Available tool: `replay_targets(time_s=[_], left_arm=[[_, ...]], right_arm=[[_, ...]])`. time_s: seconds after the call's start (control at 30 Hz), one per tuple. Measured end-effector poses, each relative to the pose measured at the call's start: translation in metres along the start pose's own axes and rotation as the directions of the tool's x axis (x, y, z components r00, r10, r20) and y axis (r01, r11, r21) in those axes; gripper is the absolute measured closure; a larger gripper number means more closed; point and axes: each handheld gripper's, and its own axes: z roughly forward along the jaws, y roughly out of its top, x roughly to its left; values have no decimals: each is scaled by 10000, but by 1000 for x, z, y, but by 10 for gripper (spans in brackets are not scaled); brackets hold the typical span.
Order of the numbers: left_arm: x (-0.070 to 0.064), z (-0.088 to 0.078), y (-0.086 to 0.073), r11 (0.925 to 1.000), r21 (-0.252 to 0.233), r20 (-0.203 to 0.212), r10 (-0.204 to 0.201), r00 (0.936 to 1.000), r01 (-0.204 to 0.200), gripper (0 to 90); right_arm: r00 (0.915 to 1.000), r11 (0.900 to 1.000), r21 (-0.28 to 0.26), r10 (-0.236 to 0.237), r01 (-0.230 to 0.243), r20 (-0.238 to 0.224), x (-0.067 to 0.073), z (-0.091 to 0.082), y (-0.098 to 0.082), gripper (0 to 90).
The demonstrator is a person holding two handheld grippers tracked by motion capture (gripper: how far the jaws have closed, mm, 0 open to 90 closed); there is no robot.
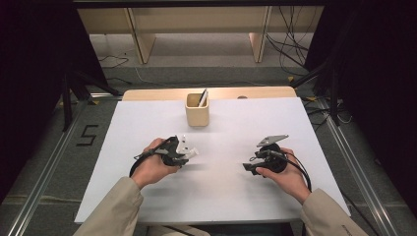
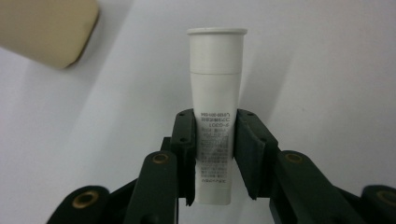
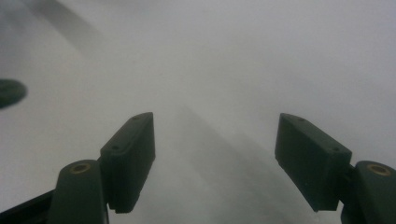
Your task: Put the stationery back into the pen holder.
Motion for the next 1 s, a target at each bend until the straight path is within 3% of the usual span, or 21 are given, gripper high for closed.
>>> replay_targets(time_s=[0.07,0.37,0.5,0.73,0.87,1.0], left_arm=[[1,0,-1,9983,-263,-99,-518,9986,515,701],[3,-2,-2,9847,-992,-564,-1493,9872,1432,701],[5,-5,-2,9698,-1436,-900,-2114,9732,1973,701],[9,-8,-4,9362,-2158,-1317,-3096,9417,2775,700],[8,-7,-4,9207,-2452,-1399,-3434,9287,3035,701],[9,-7,-3,9123,-2567,-1473,-3631,9200,3190,700]], right_arm=[[10000,10000,5,-2,2,7,0,0,0,293],[10000,9999,-86,88,-88,-25,-1,-1,-1,287],[9999,9998,-162,130,-130,-4,-2,-2,-2,286],[9996,9992,-271,293,-293,-11,-4,-3,-3,276],[9994,9989,-328,333,-332,19,-5,-4,-3,250],[9993,9985,-416,370,-367,70,-6,-5,-4,248]])
